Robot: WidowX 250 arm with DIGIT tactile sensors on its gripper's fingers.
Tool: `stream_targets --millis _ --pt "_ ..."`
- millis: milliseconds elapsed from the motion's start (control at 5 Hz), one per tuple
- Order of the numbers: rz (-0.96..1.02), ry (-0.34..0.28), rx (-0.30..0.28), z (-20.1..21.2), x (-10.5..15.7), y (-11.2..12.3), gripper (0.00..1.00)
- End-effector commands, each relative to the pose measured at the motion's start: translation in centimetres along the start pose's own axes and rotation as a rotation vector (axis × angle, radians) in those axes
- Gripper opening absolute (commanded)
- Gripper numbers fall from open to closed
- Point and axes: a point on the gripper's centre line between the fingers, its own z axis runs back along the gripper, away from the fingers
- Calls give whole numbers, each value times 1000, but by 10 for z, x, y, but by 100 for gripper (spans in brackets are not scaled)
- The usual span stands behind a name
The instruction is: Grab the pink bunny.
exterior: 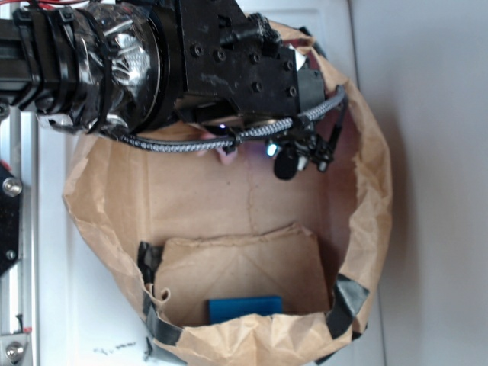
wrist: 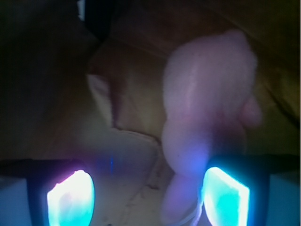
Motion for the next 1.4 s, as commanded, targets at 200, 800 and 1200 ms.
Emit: stream_targets --millis 200,800,1200 --pt "-8 -1 -111 45 -14 19 100" --pt "53 -67 -60 24 1 24 100" --pt "85 -130 4 4 15 25 100"
